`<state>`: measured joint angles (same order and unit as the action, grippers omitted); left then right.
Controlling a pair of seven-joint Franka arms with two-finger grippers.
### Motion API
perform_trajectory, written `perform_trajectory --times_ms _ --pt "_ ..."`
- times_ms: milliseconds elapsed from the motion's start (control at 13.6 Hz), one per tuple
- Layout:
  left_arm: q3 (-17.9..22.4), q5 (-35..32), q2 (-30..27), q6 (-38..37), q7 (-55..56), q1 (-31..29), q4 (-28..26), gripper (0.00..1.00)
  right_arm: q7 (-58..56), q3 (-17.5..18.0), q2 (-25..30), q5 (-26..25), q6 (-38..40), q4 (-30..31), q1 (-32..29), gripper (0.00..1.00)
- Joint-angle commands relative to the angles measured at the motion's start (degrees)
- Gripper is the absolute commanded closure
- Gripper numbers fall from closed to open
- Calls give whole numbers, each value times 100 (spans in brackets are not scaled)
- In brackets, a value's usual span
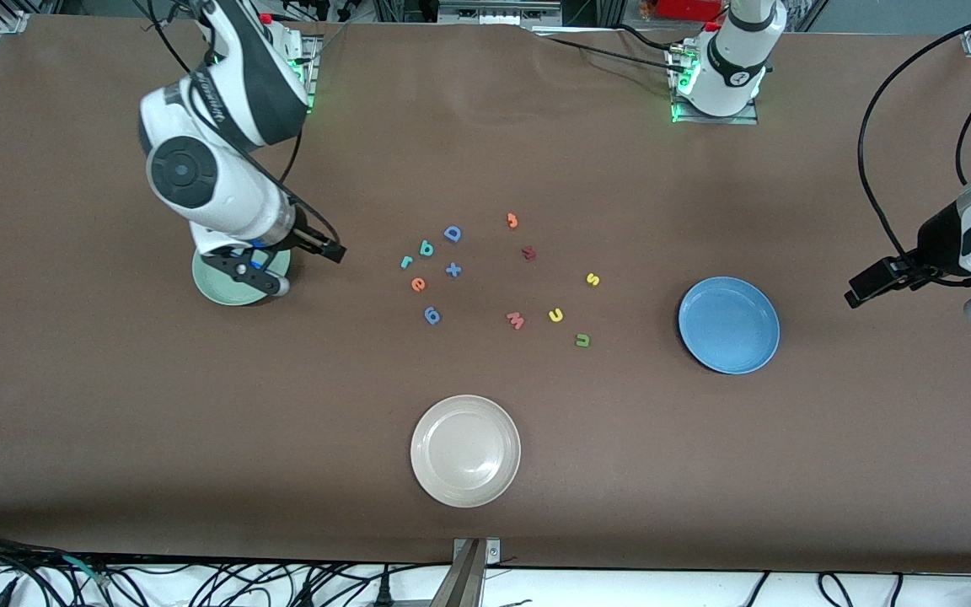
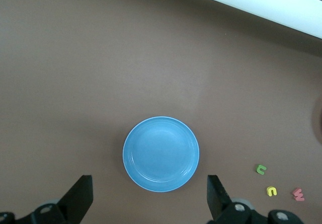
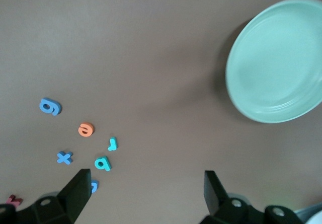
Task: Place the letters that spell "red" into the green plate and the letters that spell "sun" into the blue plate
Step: 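Move the right gripper over the green plate toward the letters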
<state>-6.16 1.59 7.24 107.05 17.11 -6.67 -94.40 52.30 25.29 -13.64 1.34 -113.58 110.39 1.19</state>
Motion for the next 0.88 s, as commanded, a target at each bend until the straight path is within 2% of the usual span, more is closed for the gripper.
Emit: perform_trajectory --times_ms 0,369,590,811 --pt "18 -89 -21 -70 12 26 35 0 525 353 125 50 -899 762 -58 1" --pt "9 -89 -29 -70 64 17 35 0 772 723 -181 50 -2456 1722 -32 1" --pt "9 -97 -38 -79 47 -18 35 0 790 741 -533 41 -3151 1881 91 1" --pt "27 -97 -47 -88 12 -36 35 0 781 706 -718 -37 -3503 1881 285 1"
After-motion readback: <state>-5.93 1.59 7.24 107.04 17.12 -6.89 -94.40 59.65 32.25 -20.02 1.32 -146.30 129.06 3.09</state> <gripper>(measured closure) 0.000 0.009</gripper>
